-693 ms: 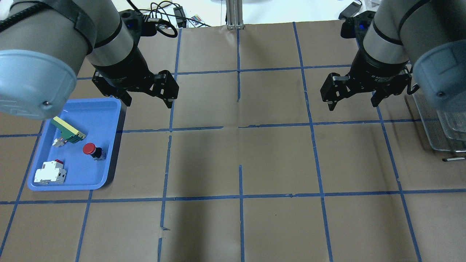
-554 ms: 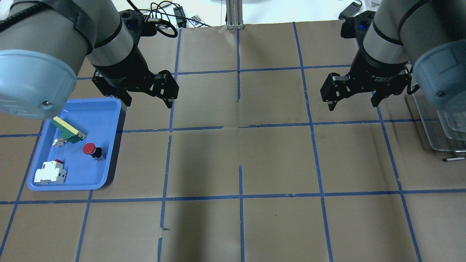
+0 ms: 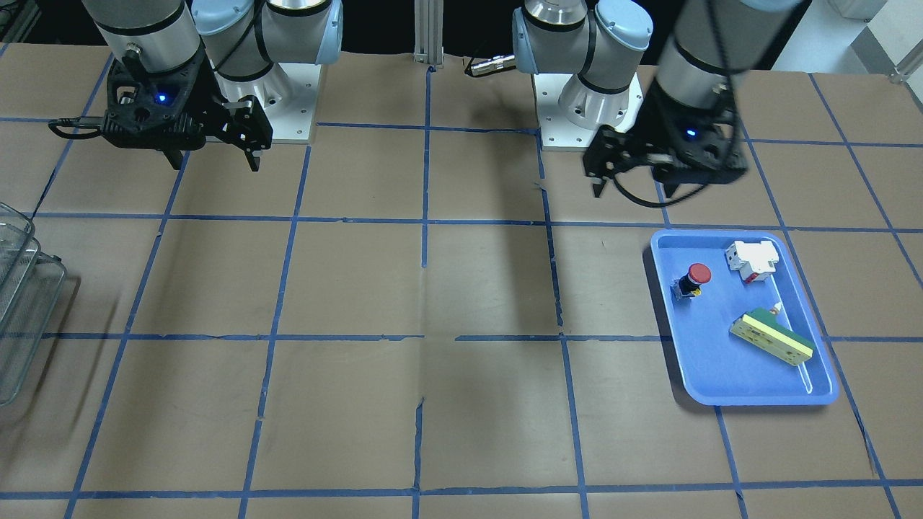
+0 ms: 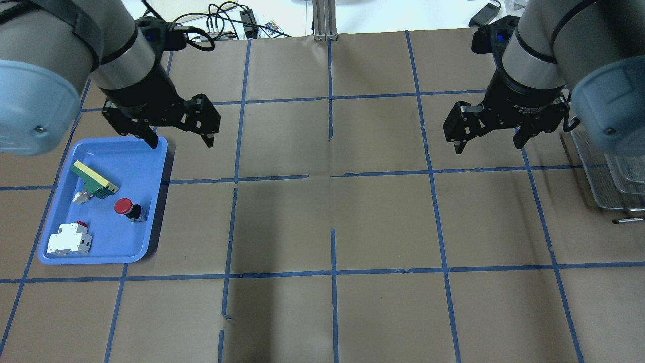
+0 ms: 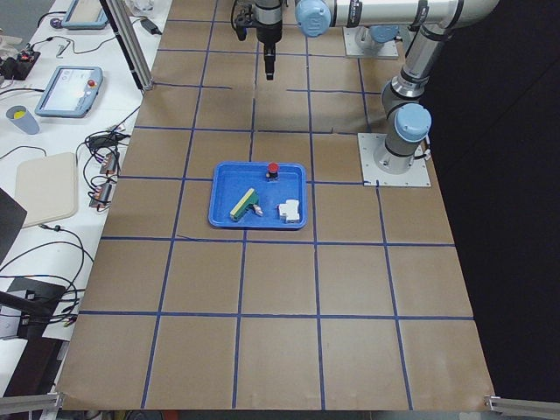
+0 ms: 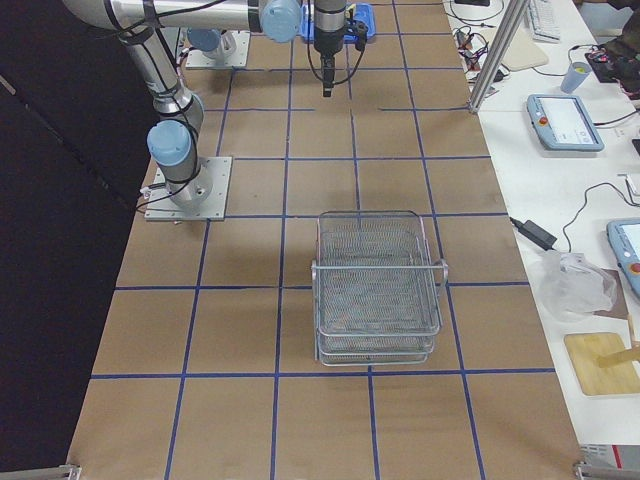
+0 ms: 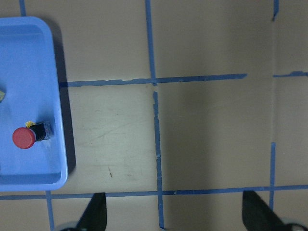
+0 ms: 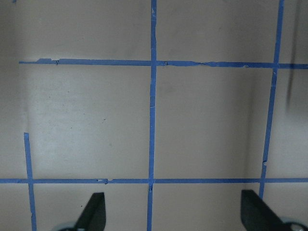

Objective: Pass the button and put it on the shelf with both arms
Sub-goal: 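Lower the left gripper over the red button in the blue tray, then close the left gripper on the red button's black base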

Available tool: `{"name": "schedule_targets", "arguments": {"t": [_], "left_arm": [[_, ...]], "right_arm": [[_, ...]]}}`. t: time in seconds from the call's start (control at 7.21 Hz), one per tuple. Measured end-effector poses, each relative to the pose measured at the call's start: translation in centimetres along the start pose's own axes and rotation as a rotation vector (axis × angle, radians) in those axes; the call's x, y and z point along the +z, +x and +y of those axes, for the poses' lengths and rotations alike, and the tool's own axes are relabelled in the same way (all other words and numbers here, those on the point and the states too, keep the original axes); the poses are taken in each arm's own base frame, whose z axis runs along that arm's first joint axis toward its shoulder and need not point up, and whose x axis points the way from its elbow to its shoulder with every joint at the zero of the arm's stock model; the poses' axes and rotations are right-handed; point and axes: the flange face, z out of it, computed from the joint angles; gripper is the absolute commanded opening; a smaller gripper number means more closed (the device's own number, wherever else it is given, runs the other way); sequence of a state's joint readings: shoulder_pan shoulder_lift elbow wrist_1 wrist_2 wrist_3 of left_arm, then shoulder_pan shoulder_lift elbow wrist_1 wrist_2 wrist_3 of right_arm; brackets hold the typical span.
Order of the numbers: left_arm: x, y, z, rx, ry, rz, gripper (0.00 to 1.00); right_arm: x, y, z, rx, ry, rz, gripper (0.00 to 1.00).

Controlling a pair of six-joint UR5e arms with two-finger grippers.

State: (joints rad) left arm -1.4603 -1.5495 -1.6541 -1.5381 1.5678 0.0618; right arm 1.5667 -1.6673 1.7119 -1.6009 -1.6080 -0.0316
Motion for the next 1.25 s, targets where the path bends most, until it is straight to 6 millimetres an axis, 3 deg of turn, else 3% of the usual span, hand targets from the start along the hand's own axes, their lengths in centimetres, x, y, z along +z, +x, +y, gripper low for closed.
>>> {"name": "schedule_targets", "arguments": {"t": [0.14, 0.28, 0.42, 0.83, 1.11, 1.25], "left_arm": [[1.7, -5.0, -1.4, -0.019, -0.027, 0.008, 0.89], [3.9, -8.8, -2.3, -0.013, -0.049, 0.018, 0.92], [7.0, -11.5, -2.8, -0.012, -0.068, 0.026, 0.90], [18.2, -15.5, -2.3, 0.010, -0.035, 0.018, 0.91], [22.6, -17.2, -2.1, 0.032, -0.044, 0.020, 0.90], [23.9, -17.3, -1.7, 0.036, -0.061, 0.026, 0.64]], "right_arm": [[0.0, 0.0, 0.0, 0.000, 0.000, 0.000, 1.00], [0.0, 0.0, 0.0, 0.000, 0.000, 0.000, 1.00], [0.0, 0.0, 0.0, 0.000, 0.001, 0.000, 1.00], [0.0, 0.0, 0.0, 0.000, 0.003, 0.000, 1.00], [0.0, 0.0, -0.1, -0.003, 0.003, 0.000, 1.00], [0.0, 0.0, -0.1, -0.004, 0.003, -0.002, 1.00]]}}
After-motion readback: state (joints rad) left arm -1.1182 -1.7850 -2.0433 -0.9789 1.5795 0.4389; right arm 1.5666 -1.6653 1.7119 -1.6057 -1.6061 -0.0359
